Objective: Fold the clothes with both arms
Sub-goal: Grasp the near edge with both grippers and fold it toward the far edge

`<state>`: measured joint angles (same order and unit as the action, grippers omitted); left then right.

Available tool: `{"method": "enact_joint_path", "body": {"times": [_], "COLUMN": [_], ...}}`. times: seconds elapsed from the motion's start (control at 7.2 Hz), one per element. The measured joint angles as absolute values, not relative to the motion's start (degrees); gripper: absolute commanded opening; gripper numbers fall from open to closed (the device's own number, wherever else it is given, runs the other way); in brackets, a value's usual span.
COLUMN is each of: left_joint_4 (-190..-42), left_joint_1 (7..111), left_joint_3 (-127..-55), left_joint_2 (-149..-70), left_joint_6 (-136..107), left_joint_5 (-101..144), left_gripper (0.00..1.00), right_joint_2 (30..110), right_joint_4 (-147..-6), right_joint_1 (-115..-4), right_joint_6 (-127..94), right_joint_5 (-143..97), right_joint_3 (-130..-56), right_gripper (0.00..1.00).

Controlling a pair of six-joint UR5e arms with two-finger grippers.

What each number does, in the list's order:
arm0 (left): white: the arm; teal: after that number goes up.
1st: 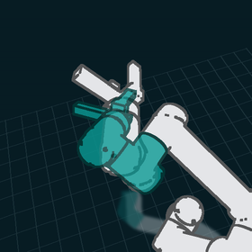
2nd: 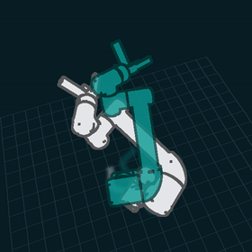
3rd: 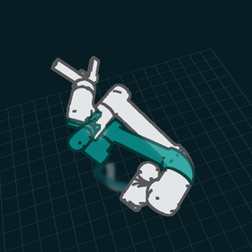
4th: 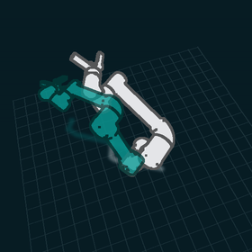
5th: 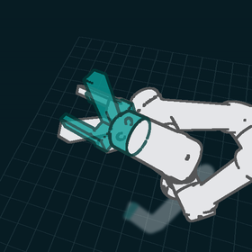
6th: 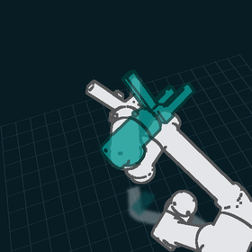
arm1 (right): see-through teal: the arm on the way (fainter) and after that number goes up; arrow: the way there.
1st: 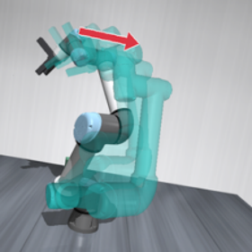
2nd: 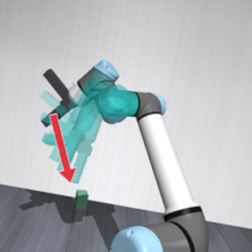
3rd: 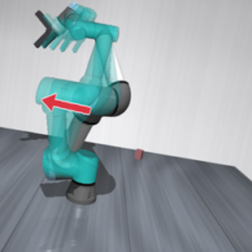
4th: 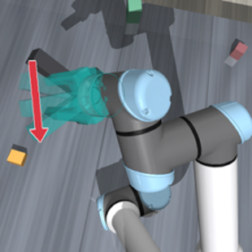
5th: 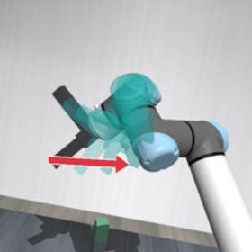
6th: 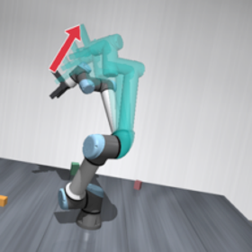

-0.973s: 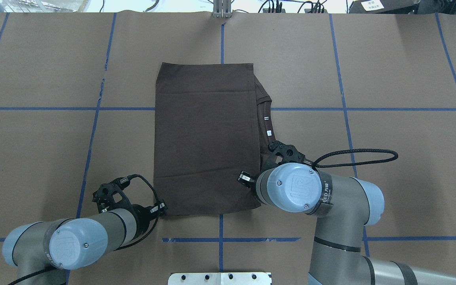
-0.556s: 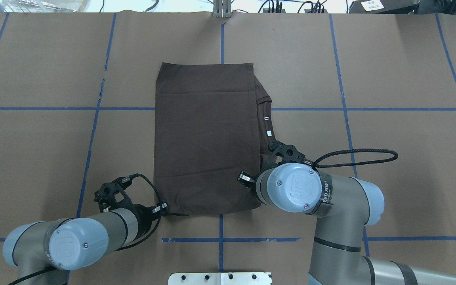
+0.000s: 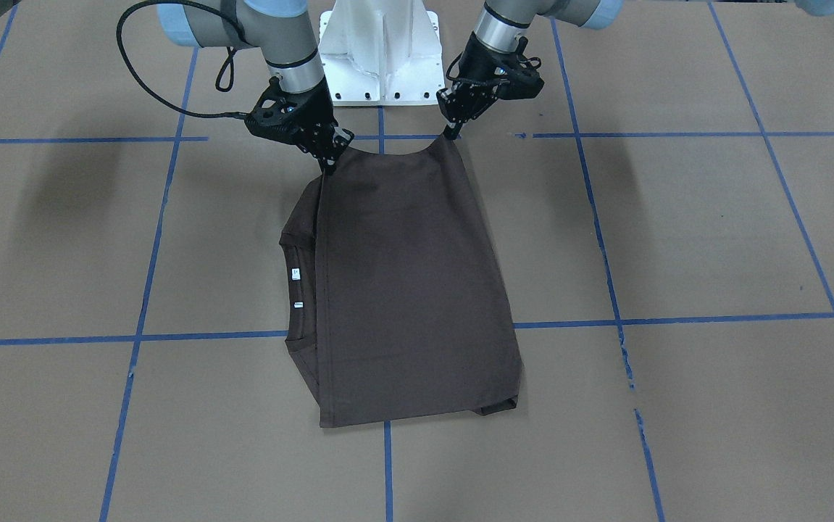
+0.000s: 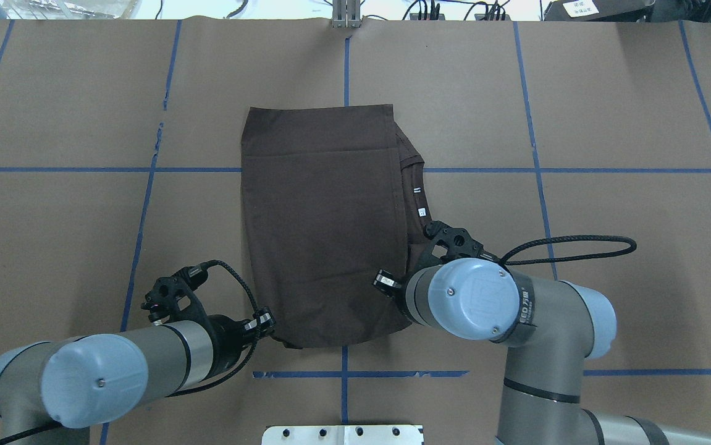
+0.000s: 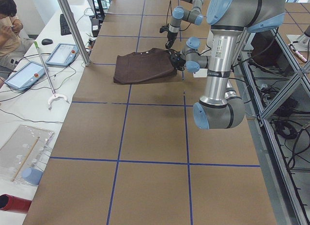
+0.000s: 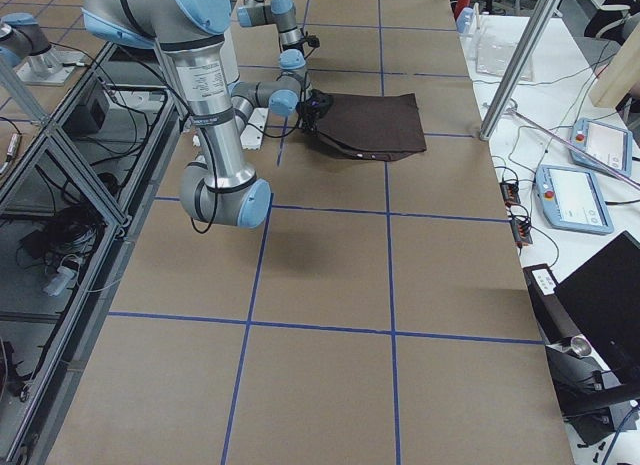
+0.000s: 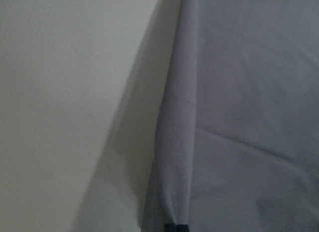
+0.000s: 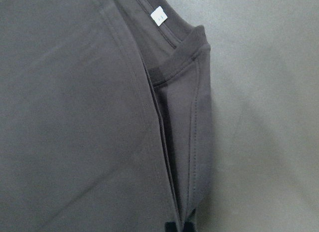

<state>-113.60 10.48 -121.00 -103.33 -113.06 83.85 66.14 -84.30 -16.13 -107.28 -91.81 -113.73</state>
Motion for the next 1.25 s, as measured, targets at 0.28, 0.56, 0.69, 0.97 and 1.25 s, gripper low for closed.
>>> {"method": "enact_joint_path", "body": {"times": [0.28, 0.56, 0.69, 0.97, 1.25], "left_joint_4": [-105.9, -96.8, -95.6, -96.7, -102.5], "left_joint_1": [9.7, 12.3, 15.4, 22.9, 28.9], "left_joint_3": [-132.2, -136.1, -133.2, -122.3, -111.9], "left_joint_2": [-103.3, -108.1, -110.6, -115.1, -116.7], "left_joint_6": [-117.6, -115.3, -111.9, -102.7, -95.4], "left_joint_5": [86.1, 89.9, 90.4, 90.6, 90.7], "left_gripper": [0.0, 0.0, 0.0, 0.0, 0.0], "right_joint_2": [73.1, 71.2, 68.4, 61.1, 55.5], "right_joint_4": [-86.3, -90.5, -91.2, -90.7, -88.7], "right_joint_1": [-12.7, -15.2, -19.3, -27.3, -31.5], "right_joint_6": [-110.8, -111.0, -109.6, -107.4, -105.3], "right_joint_5": [-91.3, -92.2, -94.5, -99.4, -100.9], "right_joint_3": [-126.2, -129.7, -127.0, -116.2, -105.7], "right_gripper": [0.0, 0.0, 0.0, 0.0, 0.0]}}
